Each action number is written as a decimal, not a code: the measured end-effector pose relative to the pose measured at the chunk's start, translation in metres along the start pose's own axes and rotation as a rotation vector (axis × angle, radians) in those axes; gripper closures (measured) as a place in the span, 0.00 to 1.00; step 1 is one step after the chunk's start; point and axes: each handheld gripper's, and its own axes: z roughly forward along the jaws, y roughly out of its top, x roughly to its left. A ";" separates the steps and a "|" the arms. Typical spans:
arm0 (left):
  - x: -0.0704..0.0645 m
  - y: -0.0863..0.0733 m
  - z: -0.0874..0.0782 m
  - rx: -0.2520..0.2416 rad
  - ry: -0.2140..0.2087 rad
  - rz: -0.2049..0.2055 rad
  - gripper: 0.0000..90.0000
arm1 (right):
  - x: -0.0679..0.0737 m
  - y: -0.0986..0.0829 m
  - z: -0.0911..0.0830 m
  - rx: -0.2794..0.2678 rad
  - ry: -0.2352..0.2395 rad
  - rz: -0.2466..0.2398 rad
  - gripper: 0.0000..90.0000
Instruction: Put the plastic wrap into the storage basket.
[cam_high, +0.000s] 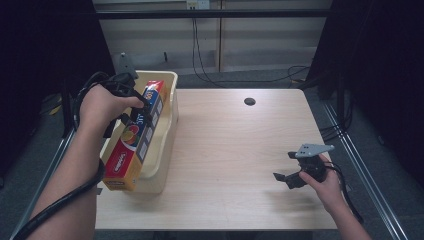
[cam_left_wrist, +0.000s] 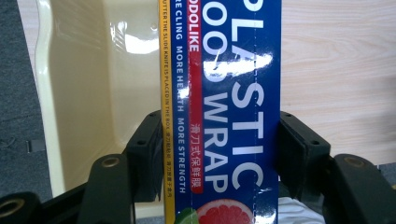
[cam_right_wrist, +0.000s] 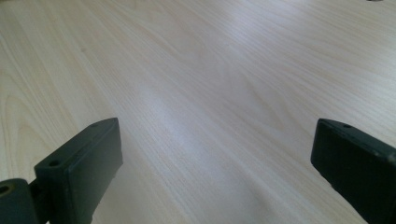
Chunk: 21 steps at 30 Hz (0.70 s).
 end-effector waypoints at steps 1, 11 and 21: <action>0.000 0.000 0.001 0.000 0.003 -0.003 0.46 | 0.000 0.000 0.000 0.000 0.000 0.000 0.02; 0.006 -0.002 0.017 0.018 0.009 -0.017 0.45 | 0.001 0.000 0.000 0.002 0.006 0.000 0.02; 0.012 -0.003 0.037 0.042 -0.005 -0.027 0.45 | 0.000 0.000 0.000 -0.003 0.001 0.002 0.02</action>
